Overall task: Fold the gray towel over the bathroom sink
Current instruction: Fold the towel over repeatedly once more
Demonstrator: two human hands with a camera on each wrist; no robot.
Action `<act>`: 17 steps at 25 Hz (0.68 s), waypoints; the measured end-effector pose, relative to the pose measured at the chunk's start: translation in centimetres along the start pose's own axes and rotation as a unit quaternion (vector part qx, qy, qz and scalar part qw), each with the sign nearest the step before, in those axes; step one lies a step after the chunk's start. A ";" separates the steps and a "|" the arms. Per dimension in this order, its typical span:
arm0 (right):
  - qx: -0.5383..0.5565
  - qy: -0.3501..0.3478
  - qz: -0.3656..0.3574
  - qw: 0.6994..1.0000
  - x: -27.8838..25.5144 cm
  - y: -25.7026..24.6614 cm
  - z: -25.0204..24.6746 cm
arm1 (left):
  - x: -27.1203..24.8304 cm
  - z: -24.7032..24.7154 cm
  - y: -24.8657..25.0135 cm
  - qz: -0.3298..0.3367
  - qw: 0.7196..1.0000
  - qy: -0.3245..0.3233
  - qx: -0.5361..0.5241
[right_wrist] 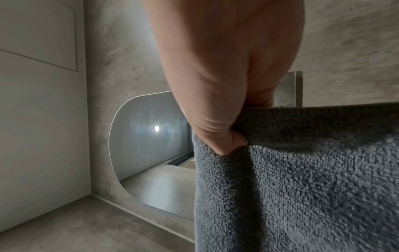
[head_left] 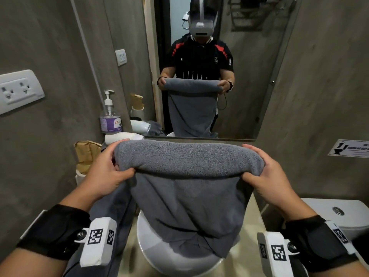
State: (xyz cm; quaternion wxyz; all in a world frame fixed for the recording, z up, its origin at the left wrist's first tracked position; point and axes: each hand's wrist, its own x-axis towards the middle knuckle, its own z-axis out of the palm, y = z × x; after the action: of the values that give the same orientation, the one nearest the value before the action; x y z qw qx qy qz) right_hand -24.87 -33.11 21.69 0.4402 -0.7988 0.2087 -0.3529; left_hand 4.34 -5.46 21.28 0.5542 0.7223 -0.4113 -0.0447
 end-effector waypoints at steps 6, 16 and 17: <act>0.044 0.051 0.011 0.998 -0.3 0.0 -0.4 | -0.6 -0.2 0.0 0.006 0.998 0.063 -0.017; 0.073 0.089 0.029 0.993 1.8 -1.3 -0.9 | 1.0 0.4 2.4 -0.036 0.990 0.110 -0.082; 0.087 0.089 0.026 0.992 2.4 -1.9 -1.3 | 1.7 0.2 3.4 -0.034 0.989 0.114 -0.084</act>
State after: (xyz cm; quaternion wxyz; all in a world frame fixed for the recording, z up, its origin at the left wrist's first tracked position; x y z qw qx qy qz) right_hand -24.16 -34.39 24.67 0.4972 -0.7171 0.2361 -0.4276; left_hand 3.52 -6.85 24.69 0.6539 0.6873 -0.3158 -0.0154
